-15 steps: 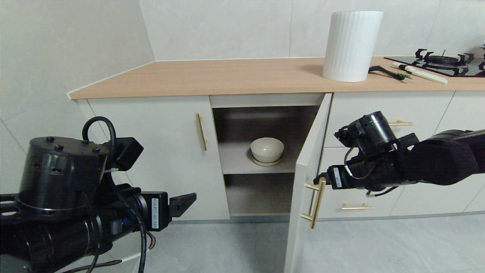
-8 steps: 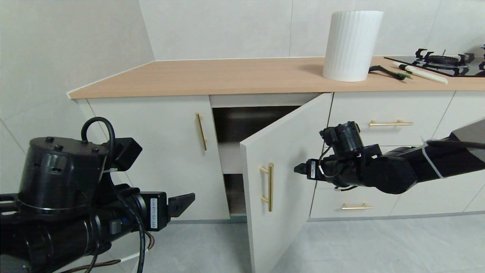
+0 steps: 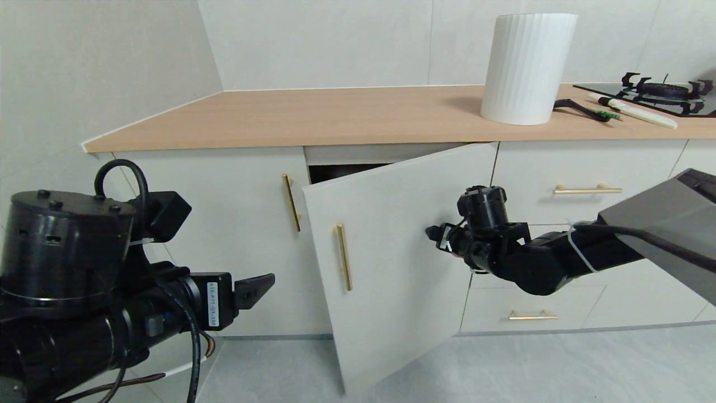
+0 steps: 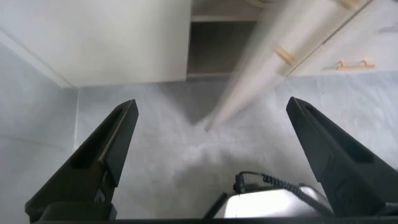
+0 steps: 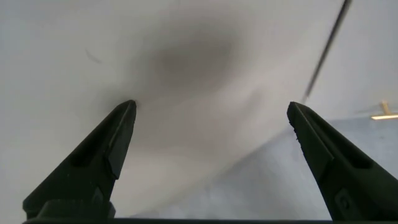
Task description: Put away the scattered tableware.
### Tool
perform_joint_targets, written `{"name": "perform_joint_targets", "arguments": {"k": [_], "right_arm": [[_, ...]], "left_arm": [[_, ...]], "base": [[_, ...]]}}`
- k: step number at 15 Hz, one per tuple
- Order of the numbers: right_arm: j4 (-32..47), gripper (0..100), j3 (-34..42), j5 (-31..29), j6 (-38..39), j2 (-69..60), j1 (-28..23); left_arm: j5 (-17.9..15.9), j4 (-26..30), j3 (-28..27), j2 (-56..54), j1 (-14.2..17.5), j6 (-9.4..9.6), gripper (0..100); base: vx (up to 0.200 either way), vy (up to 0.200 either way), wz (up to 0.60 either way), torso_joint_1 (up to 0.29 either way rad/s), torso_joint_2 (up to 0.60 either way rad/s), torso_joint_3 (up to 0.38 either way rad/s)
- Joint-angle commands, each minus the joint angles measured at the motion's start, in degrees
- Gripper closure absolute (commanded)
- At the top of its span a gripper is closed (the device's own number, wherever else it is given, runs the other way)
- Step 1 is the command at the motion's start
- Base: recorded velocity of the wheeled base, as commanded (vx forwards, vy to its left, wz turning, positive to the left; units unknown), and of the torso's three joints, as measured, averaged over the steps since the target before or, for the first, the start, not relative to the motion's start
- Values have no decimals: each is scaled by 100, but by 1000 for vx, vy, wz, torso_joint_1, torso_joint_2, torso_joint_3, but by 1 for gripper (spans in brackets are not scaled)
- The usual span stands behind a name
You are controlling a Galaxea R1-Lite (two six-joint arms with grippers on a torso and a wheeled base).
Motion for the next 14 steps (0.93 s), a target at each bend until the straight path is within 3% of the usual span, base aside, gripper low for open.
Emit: {"name": "perform_joint_targets", "arguments": {"k": [1,11,14], "right_arm": [[-65,0,-319,-181,131,365,7],[-592,0,-1014,-778,438,787,-213],[-592,0,-1400,-1042,421,1024,-512]], "left_arm": [[5,2,5,-99,21,15,0],[5,-7,32,-37,21,15,0],[-4,-7,40,-11,21,15,0]], "base": [[0,0,0,0,0,0],[0,0,0,0,0,0],[0,0,0,0,0,0]]}}
